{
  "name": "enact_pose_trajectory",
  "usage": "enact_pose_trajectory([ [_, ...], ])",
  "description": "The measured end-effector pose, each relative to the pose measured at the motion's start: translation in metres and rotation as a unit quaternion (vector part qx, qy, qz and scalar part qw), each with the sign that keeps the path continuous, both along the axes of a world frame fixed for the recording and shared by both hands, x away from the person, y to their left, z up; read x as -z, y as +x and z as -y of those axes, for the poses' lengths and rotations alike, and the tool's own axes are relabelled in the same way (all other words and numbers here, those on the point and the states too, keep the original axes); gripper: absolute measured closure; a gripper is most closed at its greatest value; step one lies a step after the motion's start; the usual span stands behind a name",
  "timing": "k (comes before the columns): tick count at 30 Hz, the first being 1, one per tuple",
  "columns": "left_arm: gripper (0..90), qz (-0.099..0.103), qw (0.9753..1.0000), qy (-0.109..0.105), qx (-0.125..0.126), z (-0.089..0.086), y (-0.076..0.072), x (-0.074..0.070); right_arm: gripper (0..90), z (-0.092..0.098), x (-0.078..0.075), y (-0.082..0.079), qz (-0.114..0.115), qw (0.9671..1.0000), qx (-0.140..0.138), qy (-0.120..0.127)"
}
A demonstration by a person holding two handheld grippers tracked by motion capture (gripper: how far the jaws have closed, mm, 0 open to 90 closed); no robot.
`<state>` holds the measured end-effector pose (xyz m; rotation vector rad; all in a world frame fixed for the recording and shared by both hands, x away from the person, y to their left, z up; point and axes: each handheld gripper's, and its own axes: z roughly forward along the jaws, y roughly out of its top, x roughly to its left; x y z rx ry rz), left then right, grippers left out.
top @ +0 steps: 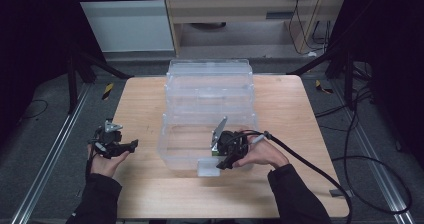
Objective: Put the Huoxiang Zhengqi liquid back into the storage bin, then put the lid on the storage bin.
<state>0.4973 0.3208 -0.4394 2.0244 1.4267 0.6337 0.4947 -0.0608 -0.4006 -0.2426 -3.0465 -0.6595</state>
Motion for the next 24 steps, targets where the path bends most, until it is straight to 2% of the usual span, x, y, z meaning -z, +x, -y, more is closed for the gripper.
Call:
enact_pose_trajectory([
  [6,32.0,0.01,0.9999,-0.006,0.009,0.002,-0.002,-0.008,59.7,-0.003,0.006,0.001,-0.002,1.0,-0.002,-0.001],
  [9,32.1,0.016,0.9997,-0.012,0.015,0.003,-0.004,-0.013,60.7,-0.004,0.009,0.0,-0.007,0.9999,-0.003,-0.009],
  [15,32.4,0.025,0.9992,-0.011,0.03,0.01,-0.005,-0.023,60.9,-0.004,0.011,0.002,-0.01,0.9999,-0.001,0.0],
  [24,33.2,0.049,0.9966,-0.016,0.065,0.019,-0.009,-0.044,61.2,-0.003,0.012,0.001,-0.007,1.0,-0.001,0.001],
])
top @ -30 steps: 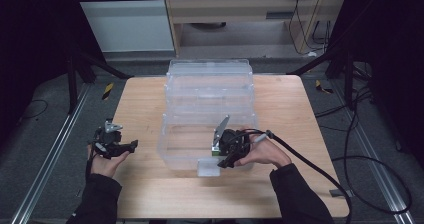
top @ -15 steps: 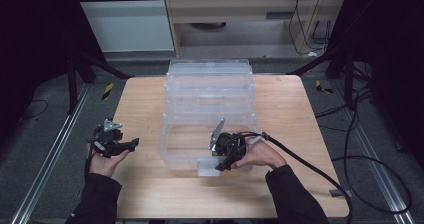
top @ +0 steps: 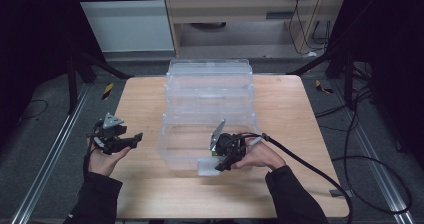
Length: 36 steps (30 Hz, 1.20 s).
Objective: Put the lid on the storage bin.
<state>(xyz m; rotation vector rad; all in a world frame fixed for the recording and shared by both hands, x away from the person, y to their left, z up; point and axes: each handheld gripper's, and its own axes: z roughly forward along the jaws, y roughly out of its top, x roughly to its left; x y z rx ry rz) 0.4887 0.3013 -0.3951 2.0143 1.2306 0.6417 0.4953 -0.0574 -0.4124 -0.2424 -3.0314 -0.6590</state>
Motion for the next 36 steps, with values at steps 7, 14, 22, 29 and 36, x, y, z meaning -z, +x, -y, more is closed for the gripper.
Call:
enact_pose_trajectory([
  [7,33.8,0.017,0.9993,-0.002,0.032,0.004,0.001,-0.018,61.2,0.0,0.0,-0.001,0.004,1.0,0.0,0.001],
  [14,34.1,0.03,0.9976,0.012,0.062,0.012,0.01,-0.034,61.2,0.0,0.0,0.0,0.001,1.0,-0.002,0.001],
  [22,34.1,0.031,0.9932,0.04,0.104,0.029,0.026,-0.046,61.2,0.0,0.0,-0.002,0.006,1.0,0.0,-0.001],
  [29,34.2,0.044,0.9861,0.057,0.15,0.041,0.033,-0.062,61.3,0.0,0.0,-0.001,0.005,1.0,-0.003,-0.001],
  [36,35.4,0.046,0.9794,0.063,0.186,0.05,0.037,-0.078,61.4,0.0,0.0,-0.002,0.008,0.9999,-0.006,-0.002],
])
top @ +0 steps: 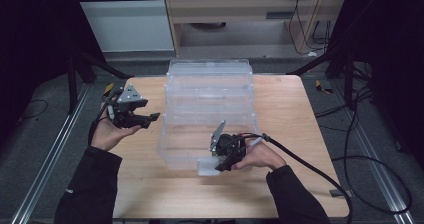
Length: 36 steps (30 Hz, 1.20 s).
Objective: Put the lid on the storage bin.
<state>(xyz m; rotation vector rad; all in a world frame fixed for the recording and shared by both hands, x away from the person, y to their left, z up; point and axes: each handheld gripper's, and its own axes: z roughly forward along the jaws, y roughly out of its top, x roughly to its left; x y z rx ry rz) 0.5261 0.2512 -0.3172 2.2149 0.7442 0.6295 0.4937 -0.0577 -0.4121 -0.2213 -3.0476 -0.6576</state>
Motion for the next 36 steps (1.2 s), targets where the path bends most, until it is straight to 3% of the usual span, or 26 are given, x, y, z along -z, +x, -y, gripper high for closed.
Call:
enact_pose_trajectory([
  [5,37.0,0.0,0.9998,-0.003,0.019,0.005,0.005,-0.006,61.4,0.0,0.0,0.0,0.001,1.0,-0.001,-0.001],
  [11,37.2,0.005,0.9987,0.009,0.05,0.012,0.011,-0.014,61.4,0.0,0.0,0.0,0.002,1.0,-0.001,-0.001],
  [19,37.6,0.02,0.9955,0.025,0.089,0.027,0.019,-0.024,61.4,0.0,0.0,-0.001,0.002,1.0,-0.002,0.001],
  [24,37.9,0.025,0.994,0.028,0.103,0.036,0.025,-0.03,61.5,0.0,0.0,-0.001,0.003,1.0,-0.002,0.002],
  [31,39.8,0.021,0.9911,0.055,0.119,0.042,0.037,-0.035,61.5,0.0,0.0,-0.001,0.005,1.0,-0.002,0.002],
  [36,40.1,0.022,0.9907,0.059,0.12,0.045,0.044,-0.037,61.6,0.0,0.0,-0.001,0.008,1.0,-0.003,0.002],
])
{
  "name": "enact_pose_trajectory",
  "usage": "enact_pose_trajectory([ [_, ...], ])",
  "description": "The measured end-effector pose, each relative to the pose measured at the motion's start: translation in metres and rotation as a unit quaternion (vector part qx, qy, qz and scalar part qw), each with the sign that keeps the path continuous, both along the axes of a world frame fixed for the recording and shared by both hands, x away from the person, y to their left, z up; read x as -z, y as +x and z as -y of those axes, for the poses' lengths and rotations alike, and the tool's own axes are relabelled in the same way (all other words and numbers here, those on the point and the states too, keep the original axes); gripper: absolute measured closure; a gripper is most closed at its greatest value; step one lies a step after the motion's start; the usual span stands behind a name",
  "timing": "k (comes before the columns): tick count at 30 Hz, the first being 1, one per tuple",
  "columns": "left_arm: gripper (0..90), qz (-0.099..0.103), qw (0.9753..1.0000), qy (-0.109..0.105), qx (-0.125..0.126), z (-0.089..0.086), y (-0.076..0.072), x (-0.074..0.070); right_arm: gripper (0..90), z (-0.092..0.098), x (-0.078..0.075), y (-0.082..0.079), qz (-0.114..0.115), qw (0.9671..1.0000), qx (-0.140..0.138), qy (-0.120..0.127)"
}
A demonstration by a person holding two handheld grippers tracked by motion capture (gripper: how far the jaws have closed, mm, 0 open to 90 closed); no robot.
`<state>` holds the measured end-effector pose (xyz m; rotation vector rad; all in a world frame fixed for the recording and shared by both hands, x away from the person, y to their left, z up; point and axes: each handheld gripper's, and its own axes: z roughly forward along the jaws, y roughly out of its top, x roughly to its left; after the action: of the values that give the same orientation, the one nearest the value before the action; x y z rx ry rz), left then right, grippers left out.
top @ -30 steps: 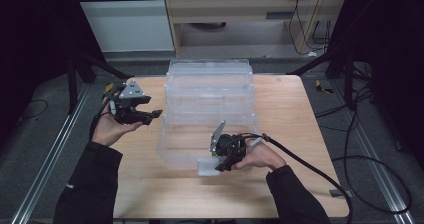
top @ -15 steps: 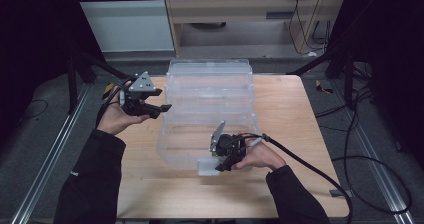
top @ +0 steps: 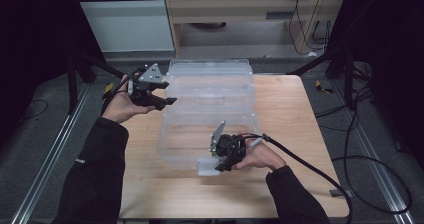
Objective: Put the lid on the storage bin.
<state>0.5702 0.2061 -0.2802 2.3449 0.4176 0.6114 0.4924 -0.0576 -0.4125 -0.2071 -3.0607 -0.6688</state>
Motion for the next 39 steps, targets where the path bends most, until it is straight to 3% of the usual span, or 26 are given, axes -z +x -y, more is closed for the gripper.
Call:
enact_pose_trajectory([
  [8,40.4,0.0,0.9996,0.017,0.022,0.009,0.011,-0.002,61.7,0.0,0.0,0.0,-0.002,1.0,0.002,-0.001],
  [14,40.9,-0.003,0.999,0.015,0.041,0.018,0.019,-0.004,61.8,0.0,0.0,0.0,-0.002,1.0,0.0,0.0],
  [18,41.7,-0.005,0.9984,0.027,0.048,0.024,0.025,-0.004,61.8,0.0,0.0,0.0,-0.001,1.0,0.0,-0.001],
  [32,43.0,-0.013,0.9934,0.078,0.083,0.043,0.042,0.002,61.8,0.0,0.0,0.0,-0.002,1.0,-0.002,-0.001],
  [39,45.7,-0.012,0.9917,0.088,0.092,0.048,0.048,0.003,61.9,0.0,0.0,0.0,-0.003,1.0,-0.004,-0.001],
])
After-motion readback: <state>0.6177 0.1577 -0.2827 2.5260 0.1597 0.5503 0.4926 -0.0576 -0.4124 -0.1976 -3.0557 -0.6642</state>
